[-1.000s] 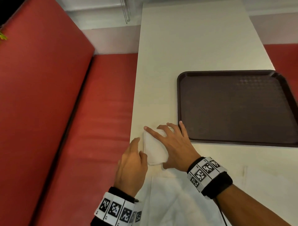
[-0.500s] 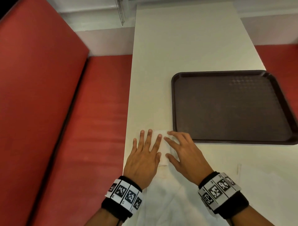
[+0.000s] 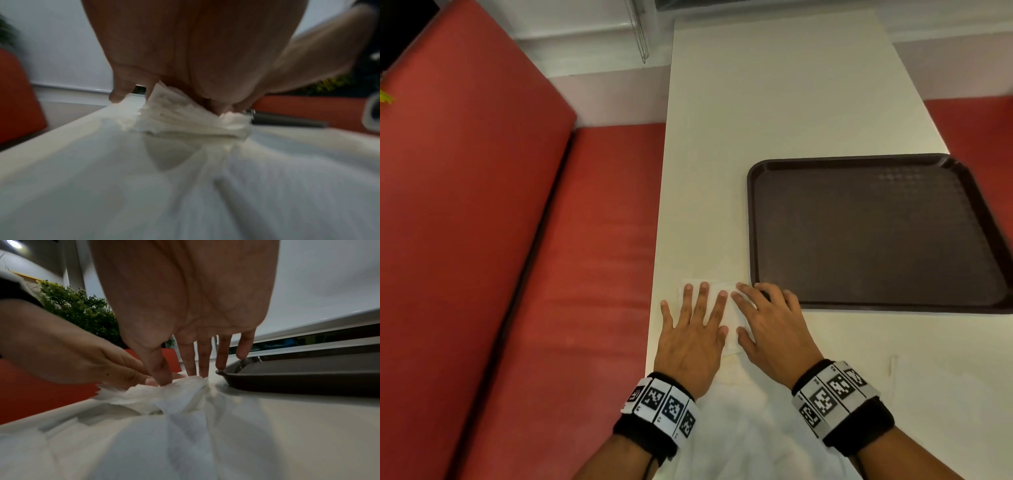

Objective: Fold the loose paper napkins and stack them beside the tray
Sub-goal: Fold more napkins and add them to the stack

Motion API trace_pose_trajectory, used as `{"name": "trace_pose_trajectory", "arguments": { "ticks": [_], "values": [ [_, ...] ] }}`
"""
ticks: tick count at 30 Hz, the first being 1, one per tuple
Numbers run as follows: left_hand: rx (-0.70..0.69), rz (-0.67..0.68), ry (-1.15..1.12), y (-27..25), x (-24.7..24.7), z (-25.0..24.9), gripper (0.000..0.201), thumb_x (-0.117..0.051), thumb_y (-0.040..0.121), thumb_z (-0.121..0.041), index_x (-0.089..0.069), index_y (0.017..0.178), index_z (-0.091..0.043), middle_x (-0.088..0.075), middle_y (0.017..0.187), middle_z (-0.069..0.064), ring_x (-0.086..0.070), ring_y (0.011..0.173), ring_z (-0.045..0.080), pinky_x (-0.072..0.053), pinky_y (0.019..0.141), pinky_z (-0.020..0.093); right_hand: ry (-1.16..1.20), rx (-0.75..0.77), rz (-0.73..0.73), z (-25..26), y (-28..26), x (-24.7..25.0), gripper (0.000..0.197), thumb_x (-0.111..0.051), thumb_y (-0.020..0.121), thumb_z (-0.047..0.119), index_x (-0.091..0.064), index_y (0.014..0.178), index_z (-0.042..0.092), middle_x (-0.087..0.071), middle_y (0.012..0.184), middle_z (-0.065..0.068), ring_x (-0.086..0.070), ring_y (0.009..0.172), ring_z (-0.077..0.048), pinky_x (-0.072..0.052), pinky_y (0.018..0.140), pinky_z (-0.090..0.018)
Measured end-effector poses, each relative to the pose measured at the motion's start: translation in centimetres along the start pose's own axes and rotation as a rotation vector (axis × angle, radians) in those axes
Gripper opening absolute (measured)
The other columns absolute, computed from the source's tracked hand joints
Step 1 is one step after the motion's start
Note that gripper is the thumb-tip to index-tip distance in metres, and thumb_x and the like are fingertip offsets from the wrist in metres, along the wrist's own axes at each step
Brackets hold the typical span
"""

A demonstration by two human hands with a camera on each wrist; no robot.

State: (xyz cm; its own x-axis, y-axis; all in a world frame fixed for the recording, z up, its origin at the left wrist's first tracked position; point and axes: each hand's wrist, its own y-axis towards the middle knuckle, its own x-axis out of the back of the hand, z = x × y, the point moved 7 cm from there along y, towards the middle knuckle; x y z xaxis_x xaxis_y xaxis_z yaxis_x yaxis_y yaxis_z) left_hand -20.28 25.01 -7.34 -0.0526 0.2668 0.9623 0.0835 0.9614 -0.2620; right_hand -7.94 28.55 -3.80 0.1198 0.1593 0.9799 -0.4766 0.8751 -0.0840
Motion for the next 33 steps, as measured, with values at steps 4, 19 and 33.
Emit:
{"name": "trace_pose_trajectory", "arguments": {
  "ticks": [4, 19, 33],
  "values": [
    [-0.017, -0.081, -0.021, -0.7, 3.0, -0.5, 0.054, -0.026, 0.103, -0.041, -0.035, 0.154, -0.024, -0.036, 0.159, 0.008, -0.032, 0.147, 0.033, -0.038, 0.109, 0.063, 0.055, -0.017, -0.004, 0.0, -0.3, 0.9, 0.053, -0.077, 0.073, 0.037, -0.067, 0.122, 0.02, -0.065, 0.128, 0.001, -0.06, 0.113, -0.023, -0.049, 0.09, -0.042],
    [-0.176, 0.065, -0.576, -10.6, 6.7, -14.7, 0.025, -0.051, 0.1, -0.03, -0.061, 0.122, -0.037, -0.065, 0.103, -0.02, -0.06, 0.088, -0.004, -0.051, 0.077, 0.02, 0.666, -0.463, -0.136, -15.1, -23.9, 12.2, 0.03, -0.057, 0.095, 0.03, -0.061, 0.124, 0.034, -0.057, 0.119, 0.018, -0.054, 0.108, -0.001, -0.043, 0.087, -0.017],
    [-0.266, 0.25, -0.142, -14.0, -1.9, -33.1, 0.038, -0.051, 0.096, -0.055, -0.055, 0.124, -0.029, -0.056, 0.12, -0.009, -0.053, 0.11, 0.013, -0.046, 0.085, 0.029, 0.465, -0.737, 0.066, -19.6, -38.6, -0.3, 0.053, -0.058, 0.093, 0.045, -0.044, 0.139, 0.022, -0.043, 0.129, -0.001, -0.048, 0.112, -0.02, -0.048, 0.089, -0.032]
  ]
}}
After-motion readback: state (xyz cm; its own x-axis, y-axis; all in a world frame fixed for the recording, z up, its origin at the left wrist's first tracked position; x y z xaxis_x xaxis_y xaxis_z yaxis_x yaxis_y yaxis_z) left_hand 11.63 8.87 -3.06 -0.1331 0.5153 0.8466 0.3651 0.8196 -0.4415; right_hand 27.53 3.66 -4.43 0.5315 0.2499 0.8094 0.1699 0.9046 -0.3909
